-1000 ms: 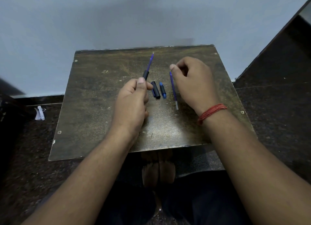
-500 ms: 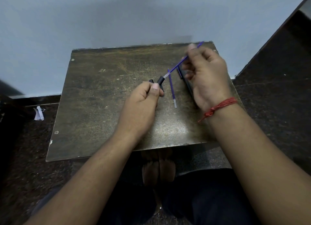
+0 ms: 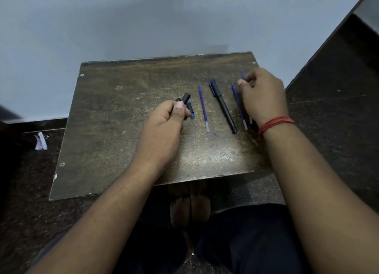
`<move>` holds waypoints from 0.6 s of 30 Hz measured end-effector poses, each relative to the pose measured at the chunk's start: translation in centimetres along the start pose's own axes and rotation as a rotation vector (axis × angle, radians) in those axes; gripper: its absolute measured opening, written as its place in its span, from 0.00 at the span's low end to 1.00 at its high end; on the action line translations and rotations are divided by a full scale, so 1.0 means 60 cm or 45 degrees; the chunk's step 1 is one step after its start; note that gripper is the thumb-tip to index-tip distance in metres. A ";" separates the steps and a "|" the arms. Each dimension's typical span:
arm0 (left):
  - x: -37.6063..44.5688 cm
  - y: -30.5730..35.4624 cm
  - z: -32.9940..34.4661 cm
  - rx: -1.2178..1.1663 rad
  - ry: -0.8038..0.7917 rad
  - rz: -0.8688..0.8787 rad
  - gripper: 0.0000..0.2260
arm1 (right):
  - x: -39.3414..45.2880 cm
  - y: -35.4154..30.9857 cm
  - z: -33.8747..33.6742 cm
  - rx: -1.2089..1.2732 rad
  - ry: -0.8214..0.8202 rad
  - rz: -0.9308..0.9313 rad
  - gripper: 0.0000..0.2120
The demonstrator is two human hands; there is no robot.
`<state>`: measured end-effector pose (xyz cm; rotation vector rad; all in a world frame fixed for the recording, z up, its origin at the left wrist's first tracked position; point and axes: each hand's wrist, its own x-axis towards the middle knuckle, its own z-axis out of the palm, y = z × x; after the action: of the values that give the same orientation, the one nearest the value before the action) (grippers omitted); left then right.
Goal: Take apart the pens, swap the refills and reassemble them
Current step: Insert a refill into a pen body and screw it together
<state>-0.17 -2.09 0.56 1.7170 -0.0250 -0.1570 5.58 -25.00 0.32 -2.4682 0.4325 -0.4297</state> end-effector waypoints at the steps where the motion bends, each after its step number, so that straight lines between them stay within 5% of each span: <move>1: -0.001 0.000 0.000 0.001 0.000 0.000 0.15 | 0.001 0.000 0.003 -0.052 -0.032 0.009 0.08; 13: 0.001 0.002 -0.006 -0.007 0.019 0.000 0.15 | -0.002 -0.010 -0.002 -0.167 -0.136 0.032 0.06; 18: 0.003 0.003 -0.008 -0.007 0.042 0.004 0.16 | -0.011 -0.037 -0.013 -0.079 0.019 -0.065 0.08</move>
<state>0.10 -1.70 0.77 1.7141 -0.0032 -0.1261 5.12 -23.40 2.13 -2.5423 0.3954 -0.4627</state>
